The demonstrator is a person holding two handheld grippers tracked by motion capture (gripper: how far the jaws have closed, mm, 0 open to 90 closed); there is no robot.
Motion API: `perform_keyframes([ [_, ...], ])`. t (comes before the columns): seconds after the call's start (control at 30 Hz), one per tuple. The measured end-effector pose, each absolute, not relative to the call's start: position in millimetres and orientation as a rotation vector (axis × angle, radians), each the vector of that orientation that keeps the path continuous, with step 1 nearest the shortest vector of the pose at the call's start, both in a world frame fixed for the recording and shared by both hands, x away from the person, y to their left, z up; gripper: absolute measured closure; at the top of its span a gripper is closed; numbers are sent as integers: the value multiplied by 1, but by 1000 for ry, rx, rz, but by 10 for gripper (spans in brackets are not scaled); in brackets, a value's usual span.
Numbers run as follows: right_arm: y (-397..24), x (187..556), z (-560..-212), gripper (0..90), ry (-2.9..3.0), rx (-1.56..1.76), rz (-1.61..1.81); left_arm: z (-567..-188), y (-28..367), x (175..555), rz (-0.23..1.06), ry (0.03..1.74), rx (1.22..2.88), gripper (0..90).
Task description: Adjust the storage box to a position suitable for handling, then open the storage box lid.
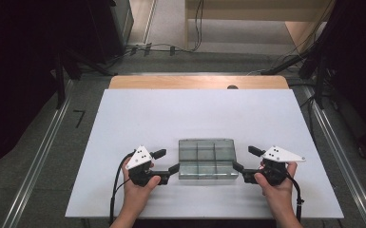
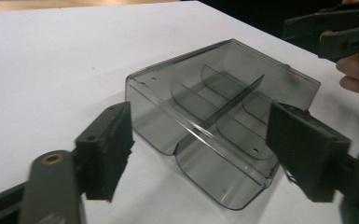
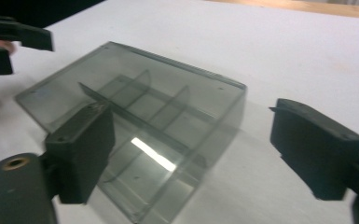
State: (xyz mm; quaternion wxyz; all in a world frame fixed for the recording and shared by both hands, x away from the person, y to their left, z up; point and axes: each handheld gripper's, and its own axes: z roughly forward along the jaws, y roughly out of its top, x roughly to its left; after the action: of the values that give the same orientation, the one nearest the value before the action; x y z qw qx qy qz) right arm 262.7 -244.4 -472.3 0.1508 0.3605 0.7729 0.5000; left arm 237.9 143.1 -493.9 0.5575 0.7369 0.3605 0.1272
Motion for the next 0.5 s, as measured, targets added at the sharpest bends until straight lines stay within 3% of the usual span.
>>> perform_keyframes([
  [0.1, -240, 260, -469, 67, 2246, 996, 1456, -495, 143, 236, 281, 830, 1740, 76],
  [0.2, -236, 257, -467, 6, 2263, 974, 1475, -497, 141, 234, 279, 831, 1749, 54],
  [0.5, -226, 249, -462, 0, 2296, 891, 1517, -504, 134, 229, 273, 806, 1771, 24],
])
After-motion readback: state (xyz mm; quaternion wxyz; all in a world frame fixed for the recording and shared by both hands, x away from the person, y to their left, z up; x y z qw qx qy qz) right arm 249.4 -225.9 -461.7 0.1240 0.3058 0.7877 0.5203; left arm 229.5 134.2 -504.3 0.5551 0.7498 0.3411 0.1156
